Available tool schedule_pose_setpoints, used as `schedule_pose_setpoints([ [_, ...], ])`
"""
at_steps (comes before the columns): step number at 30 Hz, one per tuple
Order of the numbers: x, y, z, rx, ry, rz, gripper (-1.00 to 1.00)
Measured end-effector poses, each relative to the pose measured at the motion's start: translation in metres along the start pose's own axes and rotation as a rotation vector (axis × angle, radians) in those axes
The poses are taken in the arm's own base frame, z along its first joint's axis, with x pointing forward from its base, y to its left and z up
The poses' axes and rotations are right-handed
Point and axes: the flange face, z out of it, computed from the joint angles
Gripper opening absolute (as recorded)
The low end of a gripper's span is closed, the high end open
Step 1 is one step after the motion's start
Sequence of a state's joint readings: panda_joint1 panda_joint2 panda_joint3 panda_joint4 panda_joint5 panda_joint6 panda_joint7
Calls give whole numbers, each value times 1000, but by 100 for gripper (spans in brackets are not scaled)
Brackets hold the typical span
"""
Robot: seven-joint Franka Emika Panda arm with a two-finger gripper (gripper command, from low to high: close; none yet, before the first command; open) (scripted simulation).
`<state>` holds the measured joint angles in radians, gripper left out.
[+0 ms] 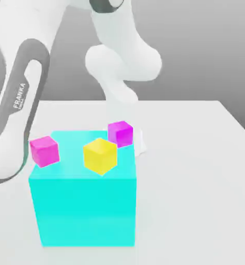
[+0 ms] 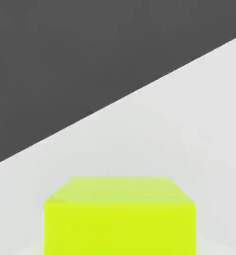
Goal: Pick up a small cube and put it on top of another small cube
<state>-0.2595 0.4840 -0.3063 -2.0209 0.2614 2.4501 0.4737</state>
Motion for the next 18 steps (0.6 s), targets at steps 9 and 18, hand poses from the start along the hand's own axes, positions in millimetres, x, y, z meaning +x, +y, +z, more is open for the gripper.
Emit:
schedule_pose_setpoints([
  [9, -97, -32, -93, 60, -94, -99, -100],
  [18, -203, -25, -167, 74, -138, -213, -100],
])
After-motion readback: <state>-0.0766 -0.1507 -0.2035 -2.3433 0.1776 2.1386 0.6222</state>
